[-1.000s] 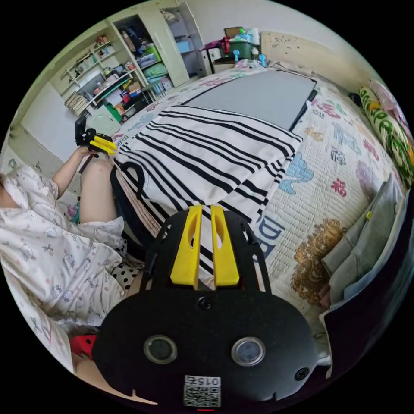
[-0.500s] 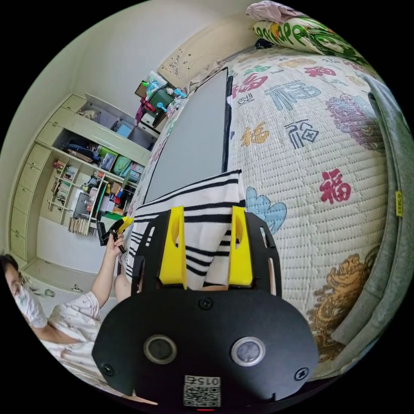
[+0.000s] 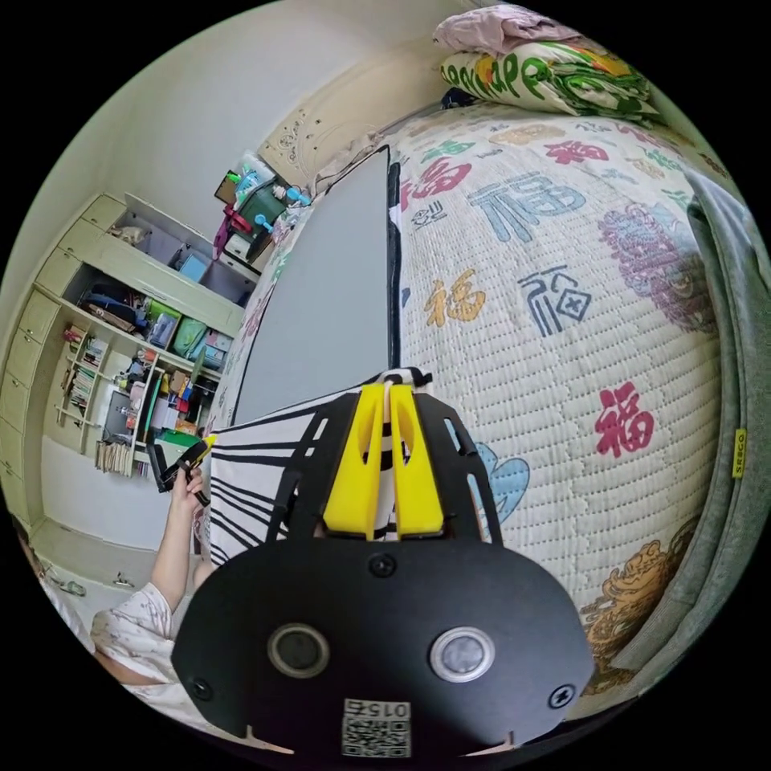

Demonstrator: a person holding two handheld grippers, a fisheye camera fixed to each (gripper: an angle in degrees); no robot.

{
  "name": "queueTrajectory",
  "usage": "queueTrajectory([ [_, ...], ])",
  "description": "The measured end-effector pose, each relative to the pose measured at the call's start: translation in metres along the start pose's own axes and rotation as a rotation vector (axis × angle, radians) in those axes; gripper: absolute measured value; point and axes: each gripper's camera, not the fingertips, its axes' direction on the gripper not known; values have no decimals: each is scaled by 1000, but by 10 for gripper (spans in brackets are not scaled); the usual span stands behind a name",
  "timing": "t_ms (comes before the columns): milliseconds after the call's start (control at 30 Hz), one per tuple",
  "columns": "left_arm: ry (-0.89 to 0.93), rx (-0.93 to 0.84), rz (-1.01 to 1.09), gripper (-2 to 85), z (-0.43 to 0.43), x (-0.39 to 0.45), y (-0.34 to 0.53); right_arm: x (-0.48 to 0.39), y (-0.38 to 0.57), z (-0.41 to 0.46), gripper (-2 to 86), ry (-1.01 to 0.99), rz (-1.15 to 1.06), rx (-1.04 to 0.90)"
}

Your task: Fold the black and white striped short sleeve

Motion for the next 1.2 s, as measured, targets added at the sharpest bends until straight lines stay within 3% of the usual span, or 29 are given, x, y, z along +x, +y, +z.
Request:
queueTrajectory([
  [200,-67,0,-40,52,20,-51,40,3,-22,31,24,123,-35,7],
  [333,-88,55,-15,96,-8,-74,95,16,6,-8,41,106,-89,84],
  [433,-54,33,121,93,-25,-64,163,24,56,-50,54,67,-194,85],
  [600,96,-161,377,82,5,-32,309,38,180,-74,60,17,-267,-24],
  [833,-50,-273,506,87,79,-51,438,2,275,4,76,-56,-536,-124],
  [900,-135,-285,564,87,98,-60,468,16,275,42,72,84,-536,-190],
  [1033,-174,-365,567,85,121,-86,494,53,266,32,75,36,-466,-168],
  [1200,-119,-287,660,84,143,-90,507,151,265,-43,96,88,-242,97],
])
